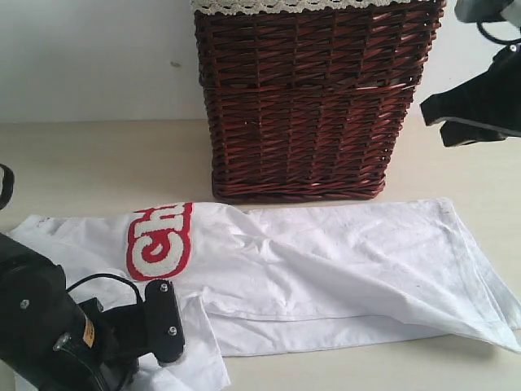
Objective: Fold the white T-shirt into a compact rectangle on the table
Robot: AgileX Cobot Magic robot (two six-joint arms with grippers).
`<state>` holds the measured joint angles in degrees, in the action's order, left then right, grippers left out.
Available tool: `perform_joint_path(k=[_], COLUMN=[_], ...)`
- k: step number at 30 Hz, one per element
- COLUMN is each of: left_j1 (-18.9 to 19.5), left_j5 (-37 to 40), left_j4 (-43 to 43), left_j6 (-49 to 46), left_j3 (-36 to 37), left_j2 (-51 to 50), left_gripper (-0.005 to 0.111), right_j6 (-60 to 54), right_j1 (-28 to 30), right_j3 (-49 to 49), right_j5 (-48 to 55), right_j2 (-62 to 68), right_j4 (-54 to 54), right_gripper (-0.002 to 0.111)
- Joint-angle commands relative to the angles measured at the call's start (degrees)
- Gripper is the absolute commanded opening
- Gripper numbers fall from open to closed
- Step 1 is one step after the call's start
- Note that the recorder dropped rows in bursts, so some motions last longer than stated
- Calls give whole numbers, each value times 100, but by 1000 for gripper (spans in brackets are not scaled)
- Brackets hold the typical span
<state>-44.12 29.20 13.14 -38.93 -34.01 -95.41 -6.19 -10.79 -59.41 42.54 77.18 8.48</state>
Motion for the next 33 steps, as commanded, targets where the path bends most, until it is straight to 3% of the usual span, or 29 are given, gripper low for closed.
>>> perform_joint_path(k=[1,4,8,12,17,20,24,26,33], left_j1=[15,15,15,15,15,15,15,15,159], left_j5=[1203,2095,2905,3191,3264,3375,3126,2653,1753], left_j4=[-138,129,924,868,709,642,-6,-688,-1916], left_j6=[486,462,270,10,137,367,1196,2002,4014], left_j3=[0,-249,-605,-791,-804,-1008,-1450,-1468,-1094], left_j2=[-117,-118,-118,-79,-71,16,239,346,216], left_gripper=[28,0,6,31,85,89,75,59,4], right_j6=[-497,-596,-596,-617,-721,-769,-781,-840,-867], right_j1=[12,12,12,12,12,12,12,12,12], right_j3=[65,186,274,303,303,320,540,667,849], right_j5=[152,63,-49,-148,-148,-125,-152,-166,-342], right_j2=[-455,-586,-591,-591,-591,-529,-173,104,1209], right_j4=[548,620,664,757,782,755,739,734,857], right_gripper=[19,19,19,19,19,19,11,1,0])
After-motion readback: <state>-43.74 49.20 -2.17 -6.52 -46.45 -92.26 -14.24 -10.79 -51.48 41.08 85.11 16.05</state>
